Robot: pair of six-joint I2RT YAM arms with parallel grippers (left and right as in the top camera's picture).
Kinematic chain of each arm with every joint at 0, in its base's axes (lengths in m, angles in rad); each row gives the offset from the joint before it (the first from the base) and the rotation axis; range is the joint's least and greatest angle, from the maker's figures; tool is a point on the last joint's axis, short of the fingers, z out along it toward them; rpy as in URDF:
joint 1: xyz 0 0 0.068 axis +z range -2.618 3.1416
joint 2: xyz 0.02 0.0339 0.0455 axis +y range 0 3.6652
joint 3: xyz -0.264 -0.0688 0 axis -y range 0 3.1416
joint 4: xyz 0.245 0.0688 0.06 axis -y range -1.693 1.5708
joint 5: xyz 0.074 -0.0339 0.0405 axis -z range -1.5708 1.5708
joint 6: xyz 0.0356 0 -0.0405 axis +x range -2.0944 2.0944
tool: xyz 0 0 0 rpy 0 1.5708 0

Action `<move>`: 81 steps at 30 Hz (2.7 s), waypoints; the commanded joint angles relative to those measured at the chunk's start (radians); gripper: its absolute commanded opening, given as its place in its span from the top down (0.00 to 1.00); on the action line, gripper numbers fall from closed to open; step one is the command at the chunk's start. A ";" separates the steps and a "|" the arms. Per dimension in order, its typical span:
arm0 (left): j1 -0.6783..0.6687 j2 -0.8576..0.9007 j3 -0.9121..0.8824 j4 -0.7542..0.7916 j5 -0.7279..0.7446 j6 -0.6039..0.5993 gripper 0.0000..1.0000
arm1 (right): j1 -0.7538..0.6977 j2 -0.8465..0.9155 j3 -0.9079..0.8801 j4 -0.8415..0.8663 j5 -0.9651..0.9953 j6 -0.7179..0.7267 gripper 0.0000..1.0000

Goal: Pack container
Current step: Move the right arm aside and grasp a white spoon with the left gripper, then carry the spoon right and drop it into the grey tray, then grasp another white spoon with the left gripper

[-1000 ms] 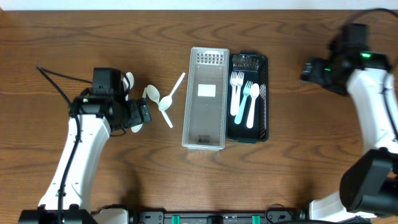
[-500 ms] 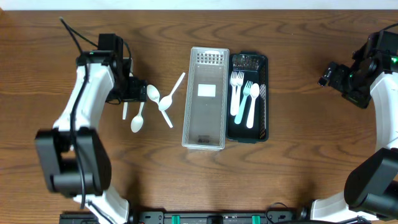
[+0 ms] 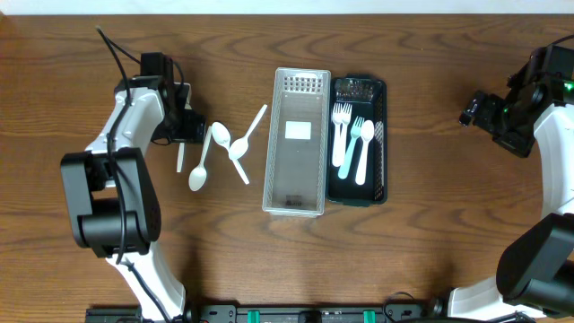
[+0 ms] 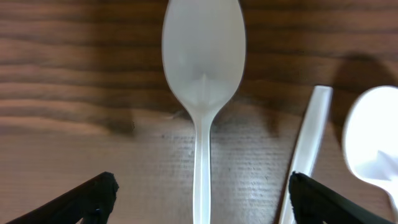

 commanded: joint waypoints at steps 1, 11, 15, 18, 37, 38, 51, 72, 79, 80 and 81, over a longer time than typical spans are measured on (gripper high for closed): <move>0.000 0.041 0.016 0.012 -0.008 0.032 0.22 | -0.005 -0.010 0.011 -0.006 -0.004 0.002 0.02; 0.000 0.068 0.011 0.047 -0.008 0.032 0.54 | -0.005 -0.010 0.011 -0.032 -0.004 0.002 0.10; 0.000 0.068 0.010 0.049 -0.008 0.033 0.71 | -0.005 -0.010 0.011 -0.033 -0.004 0.002 0.10; 0.000 0.067 0.010 0.041 -0.008 0.033 0.94 | -0.005 -0.010 0.011 -0.032 -0.004 -0.015 0.11; -0.253 -0.373 0.185 -0.264 -0.007 -0.070 0.94 | -0.016 -0.010 0.011 -0.047 0.000 -0.024 0.09; -0.295 -0.399 0.185 -0.263 -0.006 -0.094 0.94 | -0.016 -0.010 0.011 -0.047 0.000 -0.024 0.08; -0.591 -0.290 0.109 -0.141 -0.007 -0.371 0.94 | -0.016 -0.010 0.011 -0.047 0.000 -0.024 0.01; -0.435 -0.297 0.160 -0.230 -0.121 -0.394 0.42 | -0.016 -0.010 0.011 -0.035 0.000 -0.024 0.01; -0.283 -0.224 0.071 -0.224 -0.112 -0.486 0.42 | -0.016 -0.010 0.011 -0.030 0.000 -0.024 0.01; -0.271 -0.202 0.062 -0.218 -0.113 -0.488 0.42 | -0.016 -0.010 0.011 -0.028 0.000 -0.024 0.01; -0.261 -0.184 0.059 -0.218 -0.113 -0.485 0.42 | -0.016 -0.010 0.011 -0.027 0.000 -0.024 0.01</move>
